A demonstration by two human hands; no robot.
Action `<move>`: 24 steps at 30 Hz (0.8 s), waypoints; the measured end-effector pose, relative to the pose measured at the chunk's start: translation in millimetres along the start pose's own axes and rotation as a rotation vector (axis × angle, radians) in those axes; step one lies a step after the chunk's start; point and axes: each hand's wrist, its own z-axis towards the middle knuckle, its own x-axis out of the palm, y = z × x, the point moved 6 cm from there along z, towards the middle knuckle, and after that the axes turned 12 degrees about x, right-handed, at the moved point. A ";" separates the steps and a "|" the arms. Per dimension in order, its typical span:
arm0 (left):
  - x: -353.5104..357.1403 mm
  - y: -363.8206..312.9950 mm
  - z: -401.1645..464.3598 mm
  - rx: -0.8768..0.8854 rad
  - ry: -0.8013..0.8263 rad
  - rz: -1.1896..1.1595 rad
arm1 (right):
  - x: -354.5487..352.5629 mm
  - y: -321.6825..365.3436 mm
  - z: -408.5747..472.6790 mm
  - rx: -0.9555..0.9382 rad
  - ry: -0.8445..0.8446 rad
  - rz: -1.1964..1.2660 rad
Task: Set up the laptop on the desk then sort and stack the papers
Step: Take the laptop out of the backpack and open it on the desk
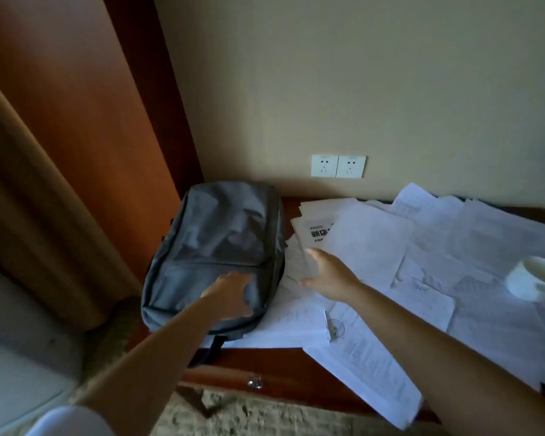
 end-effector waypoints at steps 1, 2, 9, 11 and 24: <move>4.5 0.0 5.4 0.009 0.031 0.024 | 0.9 -0.2 4.8 0.005 0.005 0.000; 8.0 -0.3 10.1 0.019 0.053 0.054 | 2.3 -1.0 9.2 0.011 0.009 0.001; 34.0 5.9 24.9 0.057 0.119 0.222 | 27.2 -11.6 29.4 0.102 0.011 -0.035; 32.6 5.6 28.1 0.093 0.107 0.220 | 37.1 -13.8 31.2 0.134 0.038 -0.027; -82.8 33.6 27.4 -0.084 -0.488 -0.069 | 77.7 10.4 45.8 0.125 0.128 -0.027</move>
